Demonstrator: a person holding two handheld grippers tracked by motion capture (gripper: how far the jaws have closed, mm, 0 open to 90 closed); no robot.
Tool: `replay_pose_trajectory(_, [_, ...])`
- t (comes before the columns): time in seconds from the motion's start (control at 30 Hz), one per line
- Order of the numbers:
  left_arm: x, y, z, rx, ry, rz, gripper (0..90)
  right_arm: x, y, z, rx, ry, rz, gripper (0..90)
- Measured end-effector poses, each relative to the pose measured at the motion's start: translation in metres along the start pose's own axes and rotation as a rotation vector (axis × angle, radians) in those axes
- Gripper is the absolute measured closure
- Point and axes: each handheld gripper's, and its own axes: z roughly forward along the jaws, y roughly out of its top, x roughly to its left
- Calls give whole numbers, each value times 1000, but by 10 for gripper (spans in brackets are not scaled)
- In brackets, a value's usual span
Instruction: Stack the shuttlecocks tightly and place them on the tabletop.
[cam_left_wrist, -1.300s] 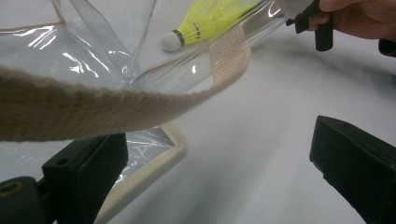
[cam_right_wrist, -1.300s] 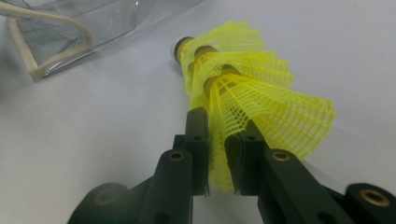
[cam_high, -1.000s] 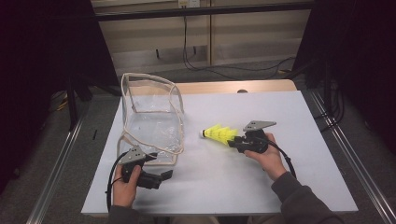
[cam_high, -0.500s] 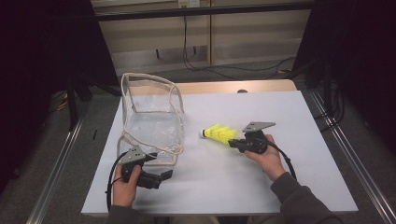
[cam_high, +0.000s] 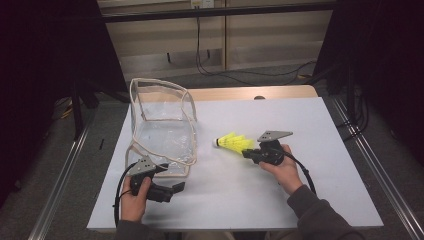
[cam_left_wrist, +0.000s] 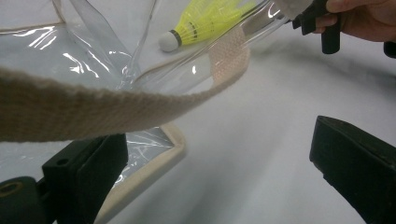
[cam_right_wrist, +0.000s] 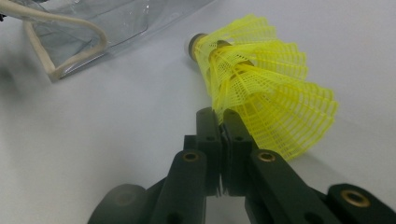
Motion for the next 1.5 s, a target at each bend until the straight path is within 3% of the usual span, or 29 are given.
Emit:
replay_pose_trajectory(0.2, [0, 0, 0, 0, 0, -2, 42, 0, -1, 1, 7, -19, -5, 767])
replay_pose_trajectory(0.6, [0, 0, 0, 0, -2, 2, 42, -1, 0, 4, -1, -66, 31, 519])
replay_pose_trajectory(1.03, [0, 0, 0, 0, -2, -3, 42, 6, 8, 17, 5, -73, 29, 411])
replay_pose_trajectory(1.27, [1, 0, 0, -7, -4, -4, 42, 4, 9, 23, 4, -83, 65, 337])
replay_pose_trajectory(1.5, [1, 0, 0, -5, -4, -4, 42, 11, 13, 30, -3, -66, 69, 241])
